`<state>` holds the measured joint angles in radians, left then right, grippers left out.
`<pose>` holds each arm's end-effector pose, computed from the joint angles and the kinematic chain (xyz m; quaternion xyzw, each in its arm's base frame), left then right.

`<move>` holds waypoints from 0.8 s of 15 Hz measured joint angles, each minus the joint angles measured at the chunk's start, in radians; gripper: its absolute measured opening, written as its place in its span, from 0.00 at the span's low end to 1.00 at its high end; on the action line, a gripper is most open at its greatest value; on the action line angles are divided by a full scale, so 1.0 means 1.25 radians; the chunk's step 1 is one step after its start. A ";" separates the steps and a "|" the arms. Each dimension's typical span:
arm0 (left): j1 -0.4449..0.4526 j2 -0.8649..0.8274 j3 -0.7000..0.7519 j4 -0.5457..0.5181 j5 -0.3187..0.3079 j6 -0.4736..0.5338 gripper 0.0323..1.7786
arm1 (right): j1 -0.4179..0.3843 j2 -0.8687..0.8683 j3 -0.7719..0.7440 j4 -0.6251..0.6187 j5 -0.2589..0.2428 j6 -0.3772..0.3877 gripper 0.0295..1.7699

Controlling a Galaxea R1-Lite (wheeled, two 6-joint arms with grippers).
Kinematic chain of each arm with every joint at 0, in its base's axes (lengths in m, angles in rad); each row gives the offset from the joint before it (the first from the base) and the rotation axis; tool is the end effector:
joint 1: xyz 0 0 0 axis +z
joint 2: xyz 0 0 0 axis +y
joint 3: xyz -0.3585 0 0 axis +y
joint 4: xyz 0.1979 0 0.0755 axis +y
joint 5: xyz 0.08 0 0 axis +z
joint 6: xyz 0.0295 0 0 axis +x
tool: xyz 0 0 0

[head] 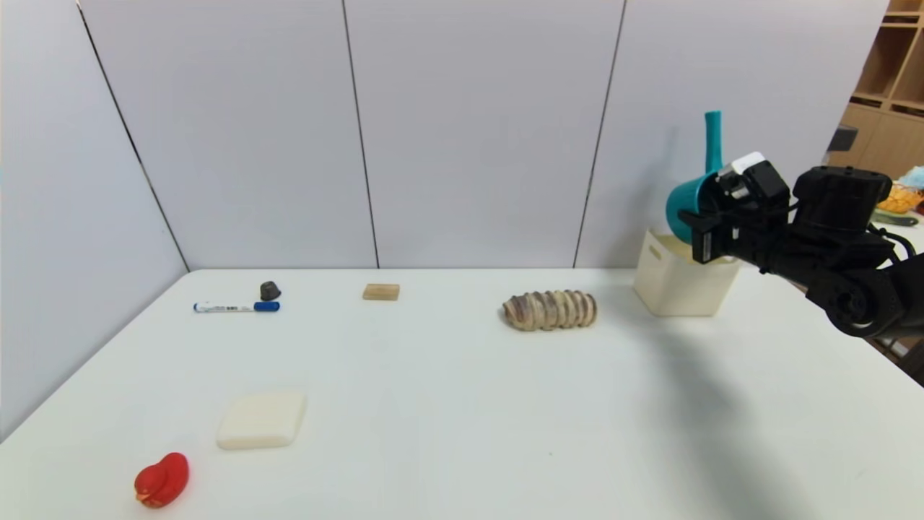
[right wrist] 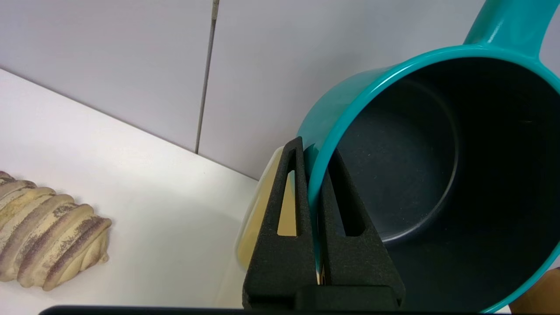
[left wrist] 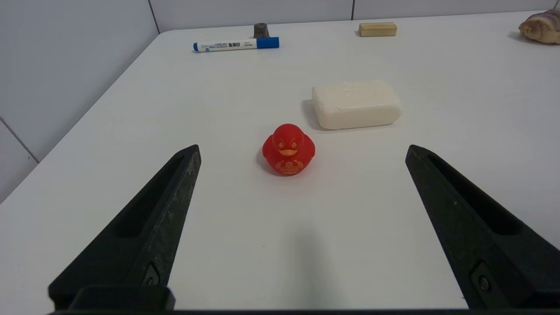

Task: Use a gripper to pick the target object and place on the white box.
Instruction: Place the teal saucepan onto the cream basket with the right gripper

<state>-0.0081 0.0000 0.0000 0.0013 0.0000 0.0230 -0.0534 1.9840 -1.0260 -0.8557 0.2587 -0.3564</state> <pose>-0.0511 0.0004 0.0754 0.0115 0.0006 -0.0041 0.9999 0.4273 -0.0153 0.1988 -0.1683 0.0316 0.1097 0.9791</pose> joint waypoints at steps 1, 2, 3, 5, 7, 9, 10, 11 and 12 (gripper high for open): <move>0.000 0.000 0.000 0.000 0.000 0.000 0.95 | 0.000 -0.001 0.001 0.004 0.000 0.000 0.04; 0.000 0.000 0.000 0.000 0.000 0.000 0.95 | 0.000 -0.002 0.001 0.011 0.001 -0.001 0.04; 0.000 0.000 0.000 0.000 0.000 0.000 0.95 | 0.000 -0.003 0.001 0.021 0.001 -0.002 0.04; 0.000 0.000 0.000 0.000 0.000 0.000 0.95 | 0.000 -0.007 0.001 0.045 0.001 -0.002 0.04; 0.000 0.000 0.000 0.000 0.000 0.000 0.95 | 0.002 -0.009 0.001 0.040 0.001 -0.004 0.04; 0.000 0.000 0.000 0.000 0.000 0.000 0.95 | 0.005 -0.012 0.003 0.043 0.002 -0.004 0.04; 0.000 0.000 0.000 0.000 0.000 0.000 0.95 | 0.006 -0.012 0.005 0.044 0.002 -0.004 0.04; 0.000 0.000 0.000 0.000 0.000 0.000 0.95 | 0.007 -0.013 0.009 0.044 0.002 -0.005 0.04; 0.000 0.000 0.000 0.000 0.000 0.000 0.95 | 0.007 -0.013 0.012 0.045 0.003 -0.006 0.04</move>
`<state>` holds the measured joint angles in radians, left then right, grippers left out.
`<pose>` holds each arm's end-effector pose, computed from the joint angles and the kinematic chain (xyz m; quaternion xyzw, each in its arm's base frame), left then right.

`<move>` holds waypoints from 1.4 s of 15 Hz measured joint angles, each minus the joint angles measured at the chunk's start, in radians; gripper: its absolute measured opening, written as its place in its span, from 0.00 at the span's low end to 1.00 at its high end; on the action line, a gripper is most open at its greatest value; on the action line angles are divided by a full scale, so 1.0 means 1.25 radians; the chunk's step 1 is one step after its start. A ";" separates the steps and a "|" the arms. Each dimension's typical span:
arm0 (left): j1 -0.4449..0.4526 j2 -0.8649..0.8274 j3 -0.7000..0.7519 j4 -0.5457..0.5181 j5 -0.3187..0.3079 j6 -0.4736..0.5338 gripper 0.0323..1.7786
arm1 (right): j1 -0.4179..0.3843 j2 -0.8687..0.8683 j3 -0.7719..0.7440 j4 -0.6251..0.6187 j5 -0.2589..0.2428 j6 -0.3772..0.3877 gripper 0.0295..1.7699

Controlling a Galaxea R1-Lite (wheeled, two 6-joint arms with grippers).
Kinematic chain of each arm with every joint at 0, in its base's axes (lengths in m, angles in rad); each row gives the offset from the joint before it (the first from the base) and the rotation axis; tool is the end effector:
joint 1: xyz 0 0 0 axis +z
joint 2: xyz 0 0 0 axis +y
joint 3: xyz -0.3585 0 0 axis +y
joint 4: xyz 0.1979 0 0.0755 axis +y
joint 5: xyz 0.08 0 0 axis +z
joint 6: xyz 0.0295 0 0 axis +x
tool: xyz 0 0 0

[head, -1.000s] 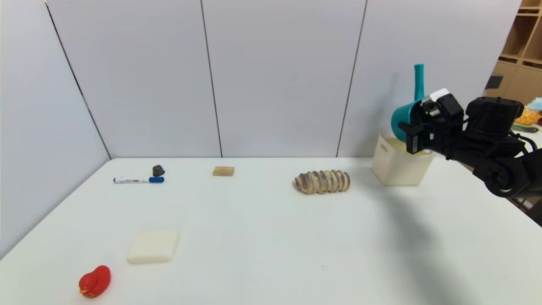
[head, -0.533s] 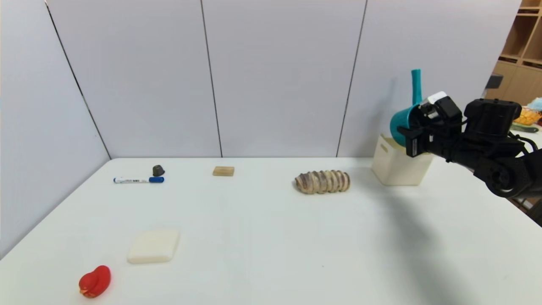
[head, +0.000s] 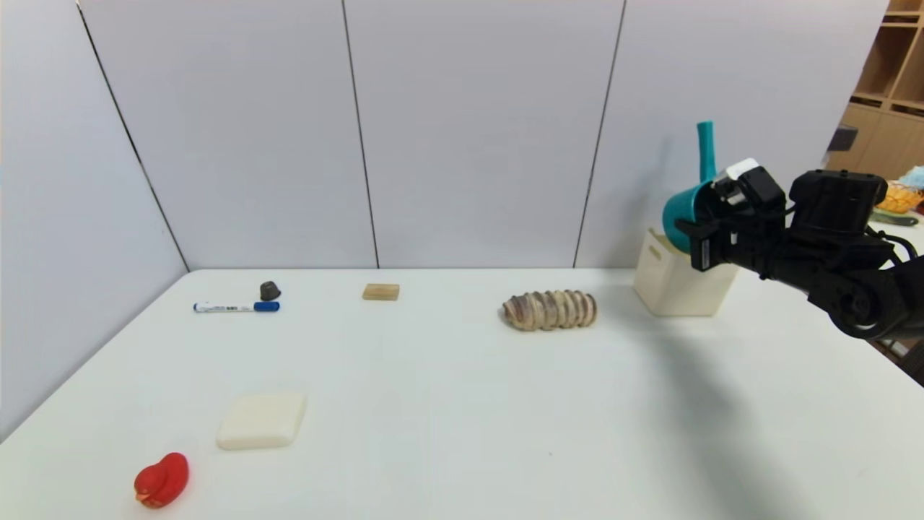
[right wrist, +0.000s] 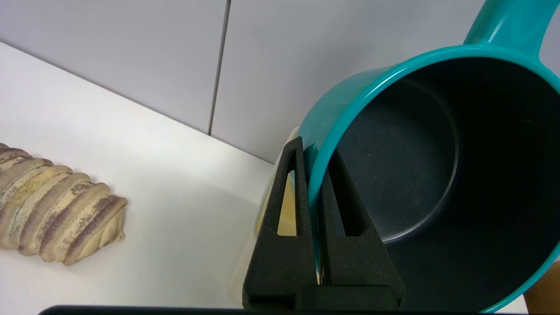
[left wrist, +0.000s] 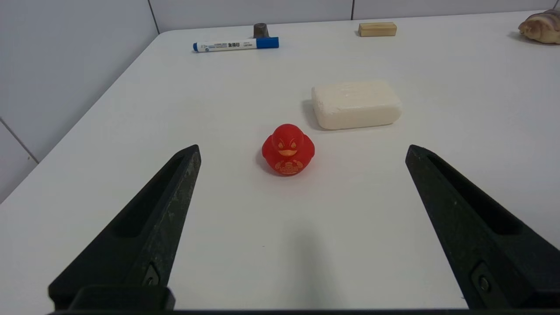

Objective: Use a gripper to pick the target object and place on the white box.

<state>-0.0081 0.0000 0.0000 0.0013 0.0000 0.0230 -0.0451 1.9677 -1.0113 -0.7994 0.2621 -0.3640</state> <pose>-0.0511 0.0004 0.0754 0.0115 0.0006 -0.0041 0.9999 0.4214 -0.0114 0.1955 -0.1676 0.0567 0.1202 0.9769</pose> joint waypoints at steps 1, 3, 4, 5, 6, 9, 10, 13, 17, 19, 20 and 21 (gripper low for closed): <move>0.000 0.000 0.000 0.000 0.000 0.000 0.95 | 0.001 0.000 0.002 0.001 0.000 0.000 0.08; 0.000 0.000 0.000 0.000 0.000 0.000 0.95 | 0.003 -0.001 0.004 0.000 -0.001 0.000 0.29; 0.000 0.000 0.000 0.000 0.000 0.000 0.95 | 0.003 -0.001 0.006 0.001 -0.001 0.000 0.36; 0.000 0.000 0.000 0.000 0.000 0.000 0.95 | 0.003 0.000 0.008 0.001 -0.001 0.000 0.44; 0.000 0.000 0.000 0.000 0.000 0.000 0.95 | 0.003 0.000 0.009 0.001 -0.001 0.000 0.50; 0.000 0.000 0.000 0.000 0.000 0.000 0.95 | 0.003 -0.001 0.006 0.002 0.000 0.001 0.65; 0.000 0.000 0.000 0.000 0.000 0.000 0.95 | 0.003 -0.004 0.005 0.002 0.000 0.001 0.69; 0.000 0.000 0.000 0.000 0.000 0.000 0.95 | 0.004 -0.029 0.005 0.011 0.000 0.007 0.78; 0.000 0.000 0.000 0.000 0.000 0.000 0.95 | 0.001 -0.106 0.001 0.067 -0.001 0.018 0.85; 0.000 0.000 0.000 0.000 0.000 0.000 0.95 | 0.000 -0.162 -0.008 0.114 0.000 0.030 0.88; 0.000 0.000 0.000 0.000 0.000 -0.001 0.95 | -0.001 -0.197 -0.012 0.150 -0.001 0.036 0.89; 0.000 0.000 0.000 0.000 0.000 0.000 0.95 | -0.002 -0.231 -0.018 0.190 -0.001 0.044 0.90</move>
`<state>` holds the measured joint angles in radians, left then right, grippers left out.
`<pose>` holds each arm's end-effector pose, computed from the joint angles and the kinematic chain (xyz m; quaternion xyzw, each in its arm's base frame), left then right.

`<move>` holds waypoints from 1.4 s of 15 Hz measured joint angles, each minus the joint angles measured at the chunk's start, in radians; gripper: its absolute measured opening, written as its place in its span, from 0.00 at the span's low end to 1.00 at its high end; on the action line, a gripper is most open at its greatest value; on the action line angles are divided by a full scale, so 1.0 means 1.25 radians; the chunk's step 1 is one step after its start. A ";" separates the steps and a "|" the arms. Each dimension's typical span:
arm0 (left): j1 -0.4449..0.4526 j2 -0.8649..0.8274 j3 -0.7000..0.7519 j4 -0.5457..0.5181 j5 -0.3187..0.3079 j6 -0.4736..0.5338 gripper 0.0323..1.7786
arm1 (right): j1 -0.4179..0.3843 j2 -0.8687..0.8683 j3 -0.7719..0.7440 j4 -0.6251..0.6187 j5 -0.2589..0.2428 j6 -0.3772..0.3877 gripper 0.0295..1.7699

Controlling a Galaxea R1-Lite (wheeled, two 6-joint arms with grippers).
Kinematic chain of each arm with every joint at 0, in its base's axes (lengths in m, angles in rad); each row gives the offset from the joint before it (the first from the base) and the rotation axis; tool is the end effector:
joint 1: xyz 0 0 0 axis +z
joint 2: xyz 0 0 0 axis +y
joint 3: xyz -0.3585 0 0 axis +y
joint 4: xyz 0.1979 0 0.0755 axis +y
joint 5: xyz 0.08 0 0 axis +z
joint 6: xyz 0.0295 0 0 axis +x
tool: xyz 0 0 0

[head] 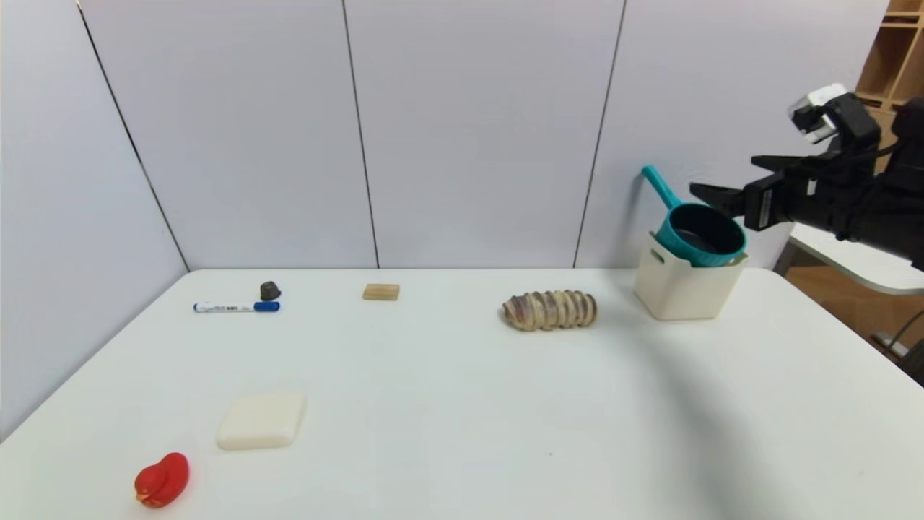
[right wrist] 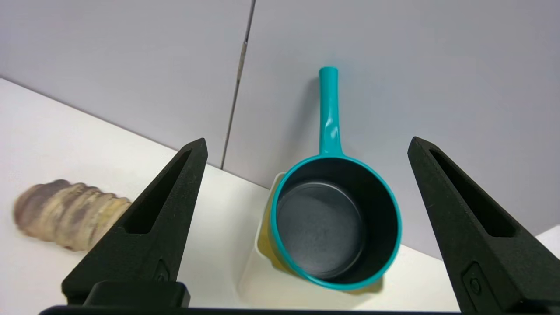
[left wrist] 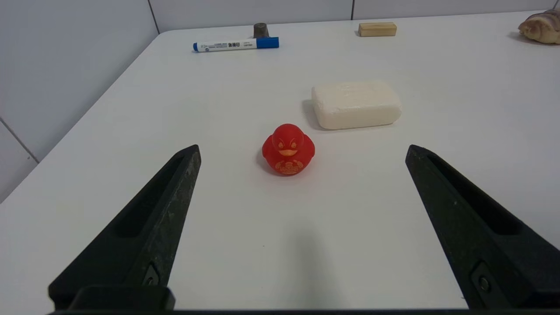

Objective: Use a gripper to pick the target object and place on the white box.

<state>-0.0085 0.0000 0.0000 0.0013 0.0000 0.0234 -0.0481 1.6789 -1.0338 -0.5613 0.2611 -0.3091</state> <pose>-0.0511 0.0004 0.0754 0.0117 0.0006 -0.0043 0.9999 0.3503 -0.0092 0.2887 -0.1466 0.0245 0.1113 0.9826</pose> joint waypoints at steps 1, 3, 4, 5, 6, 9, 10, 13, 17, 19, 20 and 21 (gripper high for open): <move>0.000 0.000 0.000 0.000 0.000 0.000 0.95 | -0.003 -0.035 -0.007 0.047 -0.001 0.014 0.91; 0.000 0.000 0.000 0.000 0.000 -0.001 0.95 | -0.010 -0.114 -0.023 0.153 -0.003 0.058 0.92; 0.000 0.000 0.000 0.000 0.000 0.000 0.95 | -0.017 -0.156 -0.028 0.207 -0.003 0.080 0.92; 0.000 0.000 0.000 0.000 0.000 -0.001 0.95 | -0.028 -0.205 -0.030 0.268 -0.004 0.098 0.93; 0.000 0.000 0.000 0.000 0.000 0.000 0.95 | -0.039 -0.254 -0.028 0.322 -0.005 0.107 0.93; 0.000 0.000 0.000 0.000 0.000 0.000 0.95 | -0.073 -0.422 0.037 0.432 -0.021 0.126 0.94; 0.000 0.000 0.000 0.000 0.000 0.000 0.95 | -0.081 -0.476 0.077 0.442 -0.035 0.128 0.95; 0.000 0.000 0.000 0.000 0.000 0.000 0.95 | -0.110 -0.663 0.233 0.456 -0.085 0.132 0.95; 0.000 0.000 0.000 0.000 0.000 -0.001 0.95 | -0.151 -0.870 0.397 0.462 -0.180 0.137 0.96; 0.000 0.000 0.000 0.000 0.000 -0.001 0.95 | -0.144 -0.941 0.464 0.460 -0.218 0.135 0.96; 0.000 0.000 0.000 0.000 0.000 0.000 0.95 | -0.132 -0.974 0.495 0.455 -0.223 0.133 0.96; 0.000 0.000 0.000 0.000 0.000 -0.001 0.95 | -0.121 -1.003 0.520 0.453 -0.224 0.130 0.96</move>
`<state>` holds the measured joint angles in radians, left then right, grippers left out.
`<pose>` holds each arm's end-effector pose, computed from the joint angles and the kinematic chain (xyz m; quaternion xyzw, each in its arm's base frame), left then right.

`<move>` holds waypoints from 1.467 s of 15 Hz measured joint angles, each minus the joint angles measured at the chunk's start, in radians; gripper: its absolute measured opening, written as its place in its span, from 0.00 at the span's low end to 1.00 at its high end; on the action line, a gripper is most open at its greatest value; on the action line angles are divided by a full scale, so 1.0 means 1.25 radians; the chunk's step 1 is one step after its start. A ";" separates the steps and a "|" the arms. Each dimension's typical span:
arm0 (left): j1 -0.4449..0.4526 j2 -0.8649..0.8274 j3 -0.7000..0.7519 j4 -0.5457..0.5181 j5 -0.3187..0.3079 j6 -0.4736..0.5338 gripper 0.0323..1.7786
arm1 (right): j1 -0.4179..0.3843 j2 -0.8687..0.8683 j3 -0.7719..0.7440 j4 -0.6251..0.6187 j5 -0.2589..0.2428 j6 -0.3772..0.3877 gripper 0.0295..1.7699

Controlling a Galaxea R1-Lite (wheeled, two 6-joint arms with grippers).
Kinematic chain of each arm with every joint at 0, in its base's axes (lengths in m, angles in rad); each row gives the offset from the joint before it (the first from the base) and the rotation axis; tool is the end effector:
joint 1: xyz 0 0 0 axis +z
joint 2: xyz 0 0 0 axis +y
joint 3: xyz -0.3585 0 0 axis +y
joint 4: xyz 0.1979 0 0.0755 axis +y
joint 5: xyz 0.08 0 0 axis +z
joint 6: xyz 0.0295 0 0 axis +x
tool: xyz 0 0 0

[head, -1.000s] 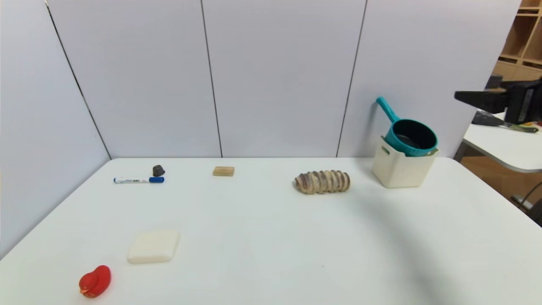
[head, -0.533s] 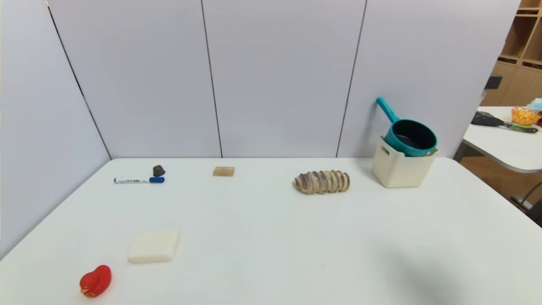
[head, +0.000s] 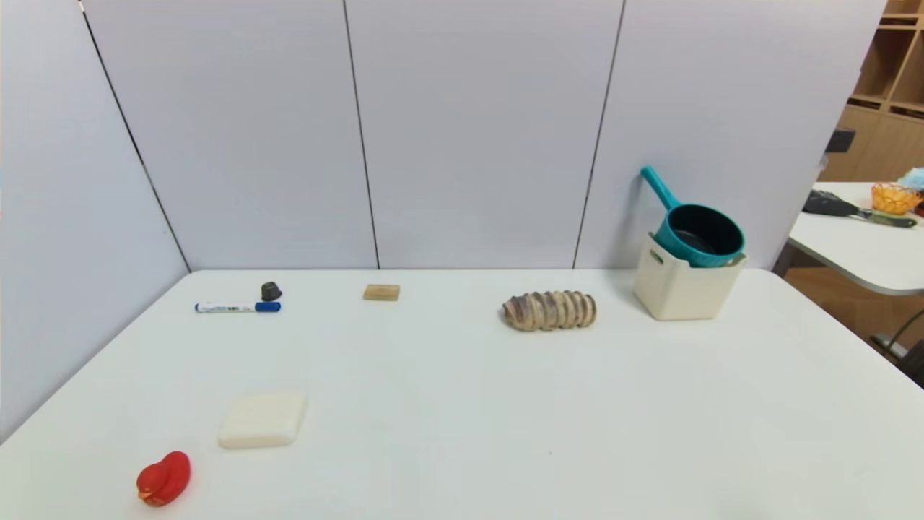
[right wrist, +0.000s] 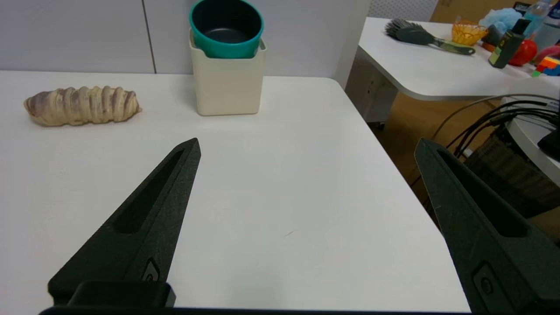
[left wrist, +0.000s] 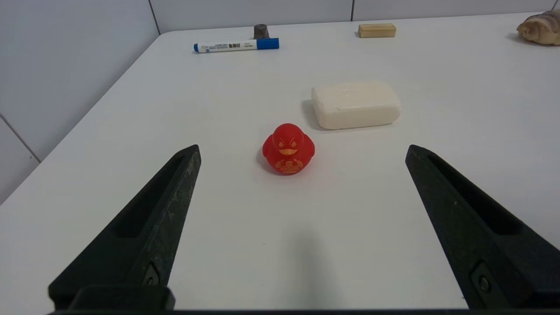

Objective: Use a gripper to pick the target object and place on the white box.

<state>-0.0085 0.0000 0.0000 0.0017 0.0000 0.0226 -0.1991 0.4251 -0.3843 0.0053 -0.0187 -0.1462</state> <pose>-0.0511 0.0004 0.0753 0.0113 0.0008 -0.0043 0.9999 -0.0162 0.0027 0.2102 -0.0705 0.0308 -0.1067 0.9913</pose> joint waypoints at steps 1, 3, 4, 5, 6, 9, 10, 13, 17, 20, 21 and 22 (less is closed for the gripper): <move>0.000 0.000 0.000 0.000 0.000 0.000 0.95 | 0.012 -0.029 0.024 -0.001 0.000 -0.003 0.96; 0.000 0.000 0.000 0.000 0.000 0.000 0.95 | 0.031 -0.076 0.075 -0.003 -0.001 -0.010 0.96; 0.000 0.000 0.000 0.000 0.000 0.000 0.95 | 0.037 -0.090 0.089 0.002 0.000 -0.011 0.96; 0.000 0.000 0.000 0.000 0.000 0.001 0.95 | 0.047 -0.099 0.097 0.003 0.000 -0.011 0.96; 0.000 0.000 0.000 0.000 0.000 0.000 0.95 | 0.065 -0.106 0.107 -0.004 0.000 -0.012 0.96; 0.000 0.000 0.000 0.000 0.000 0.001 0.95 | 0.134 -0.128 0.131 -0.003 0.001 -0.020 0.96; 0.000 0.000 0.000 0.000 0.000 0.000 0.95 | 0.154 -0.140 0.145 -0.008 0.002 -0.035 0.96; 0.000 0.000 0.000 0.000 0.000 0.000 0.95 | 0.167 -0.192 0.214 -0.016 0.006 -0.075 0.96; 0.000 0.000 0.000 0.000 0.000 0.000 0.95 | 0.163 -0.302 0.280 -0.009 0.040 -0.085 0.96; 0.000 0.000 0.000 0.000 0.000 0.000 0.95 | 0.162 -0.331 0.291 -0.005 0.067 -0.079 0.96; 0.000 0.000 0.000 0.000 0.000 0.000 0.95 | 0.162 -0.335 0.292 -0.005 0.068 -0.079 0.96; 0.000 0.000 0.000 0.000 0.000 0.000 0.95 | 0.162 -0.339 0.292 -0.004 0.067 -0.077 0.96</move>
<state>-0.0085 0.0000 0.0000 0.0013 0.0000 0.0230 0.0028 0.0017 -0.0187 0.0004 0.0653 -0.2423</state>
